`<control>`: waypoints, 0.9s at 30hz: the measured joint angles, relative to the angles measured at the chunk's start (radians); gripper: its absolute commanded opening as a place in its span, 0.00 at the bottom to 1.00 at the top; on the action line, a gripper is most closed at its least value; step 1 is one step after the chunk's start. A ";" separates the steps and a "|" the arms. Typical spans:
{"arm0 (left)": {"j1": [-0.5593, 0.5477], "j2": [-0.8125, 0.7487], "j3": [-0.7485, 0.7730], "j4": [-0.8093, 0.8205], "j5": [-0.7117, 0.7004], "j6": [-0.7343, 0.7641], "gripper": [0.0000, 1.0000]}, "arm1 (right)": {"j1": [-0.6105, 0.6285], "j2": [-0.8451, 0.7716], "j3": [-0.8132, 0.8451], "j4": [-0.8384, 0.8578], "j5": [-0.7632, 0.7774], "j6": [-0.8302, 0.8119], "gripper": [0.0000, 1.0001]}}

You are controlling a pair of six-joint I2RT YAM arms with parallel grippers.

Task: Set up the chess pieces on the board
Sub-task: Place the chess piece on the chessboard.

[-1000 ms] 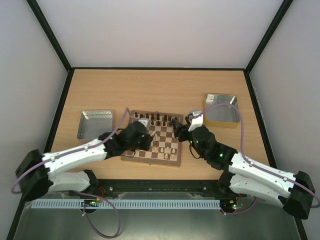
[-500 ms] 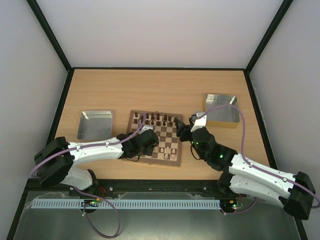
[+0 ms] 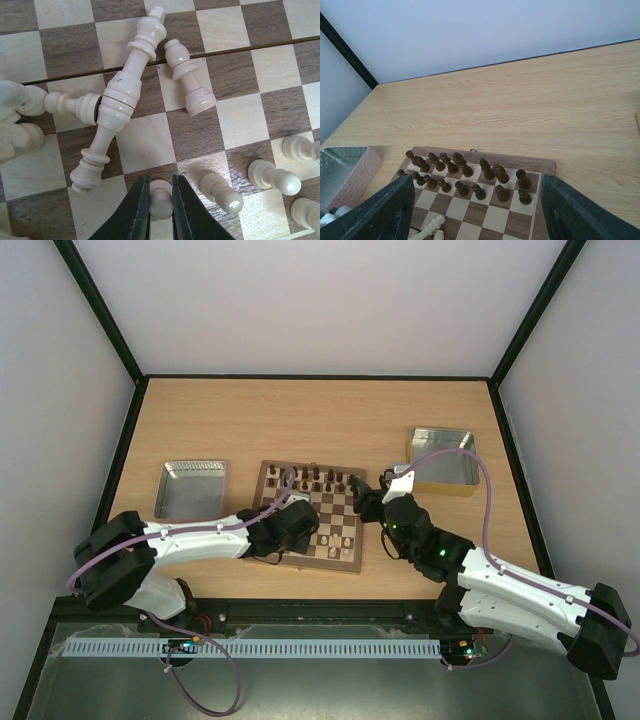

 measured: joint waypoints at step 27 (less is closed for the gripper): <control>0.145 -0.322 -0.122 -0.056 -0.012 -0.129 0.52 | 0.000 0.024 -0.004 0.001 -0.006 0.010 0.68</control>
